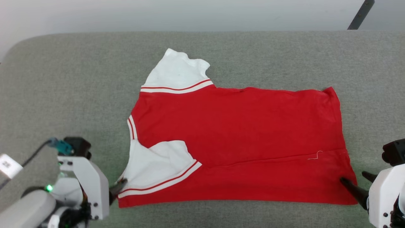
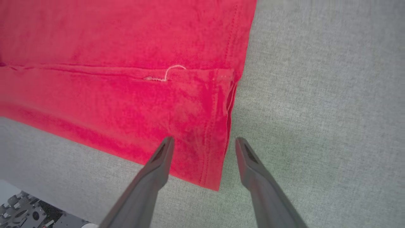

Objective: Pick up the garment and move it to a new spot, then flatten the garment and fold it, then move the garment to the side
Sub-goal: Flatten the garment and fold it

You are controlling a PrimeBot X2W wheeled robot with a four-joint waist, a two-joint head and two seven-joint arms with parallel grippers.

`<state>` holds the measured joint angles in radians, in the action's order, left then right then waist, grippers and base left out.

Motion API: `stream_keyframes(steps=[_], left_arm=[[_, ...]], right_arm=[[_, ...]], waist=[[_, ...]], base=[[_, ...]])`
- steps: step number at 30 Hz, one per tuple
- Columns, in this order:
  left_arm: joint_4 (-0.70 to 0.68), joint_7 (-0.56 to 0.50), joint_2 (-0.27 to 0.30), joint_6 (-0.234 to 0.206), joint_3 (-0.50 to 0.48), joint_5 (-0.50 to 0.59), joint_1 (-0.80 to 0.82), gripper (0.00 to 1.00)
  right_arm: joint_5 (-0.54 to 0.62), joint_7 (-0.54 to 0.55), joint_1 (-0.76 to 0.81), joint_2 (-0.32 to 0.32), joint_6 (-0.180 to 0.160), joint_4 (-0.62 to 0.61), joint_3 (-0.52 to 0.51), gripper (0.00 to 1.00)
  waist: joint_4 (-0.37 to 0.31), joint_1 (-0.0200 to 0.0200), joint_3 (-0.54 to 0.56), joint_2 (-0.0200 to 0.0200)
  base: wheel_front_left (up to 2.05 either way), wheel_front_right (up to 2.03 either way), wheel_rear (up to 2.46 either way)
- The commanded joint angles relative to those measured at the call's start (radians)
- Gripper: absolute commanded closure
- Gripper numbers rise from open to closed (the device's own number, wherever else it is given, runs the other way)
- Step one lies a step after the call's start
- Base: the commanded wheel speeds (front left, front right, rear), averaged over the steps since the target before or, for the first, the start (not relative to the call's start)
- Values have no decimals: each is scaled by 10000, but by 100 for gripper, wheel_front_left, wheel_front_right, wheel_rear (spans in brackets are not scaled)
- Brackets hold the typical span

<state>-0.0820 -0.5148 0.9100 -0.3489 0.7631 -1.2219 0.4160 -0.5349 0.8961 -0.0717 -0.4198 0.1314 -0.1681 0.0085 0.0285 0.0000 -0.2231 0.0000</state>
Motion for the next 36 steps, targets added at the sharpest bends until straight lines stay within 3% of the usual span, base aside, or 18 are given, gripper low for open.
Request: stream_keyframes(steps=[1, 7, 13, 26, 36], left_arm=[[-133, 72, 114, 6, -119, 128, 227, 0], [-300, 500, 278, 254, -571, 580, 1096, 0], [261, 594, 97, 745, -783, 1132, 2474, 0], [2692, 1245, -599, 2237, -948, 2594, 5758, 0], [4509, 767, -918, 2881, -764, 2853, 7156, 0]], right_arm=[[124, -188, -142, 52, -13, -158, -6, 0], [409, -1322, -427, 163, -13, -740, 99, 0], [783, -2983, -906, 307, -12, -976, 553, 0], [1296, -5735, -1690, 987, -13, -1033, 1156, 0], [1604, -7130, -1989, 1220, -12, -1249, 1329, 0]], waist=[[-74, 0, 17, 0], [-374, 0, -84, 0], [-872, 0, -386, 0], [-2186, 0, -1690, 0], [-2966, 0, -2634, 0]], base=[[0, 0, 0], [0, 0, 0], [0, 0, 0], [0, 0, 0], [0, 0, 0]])
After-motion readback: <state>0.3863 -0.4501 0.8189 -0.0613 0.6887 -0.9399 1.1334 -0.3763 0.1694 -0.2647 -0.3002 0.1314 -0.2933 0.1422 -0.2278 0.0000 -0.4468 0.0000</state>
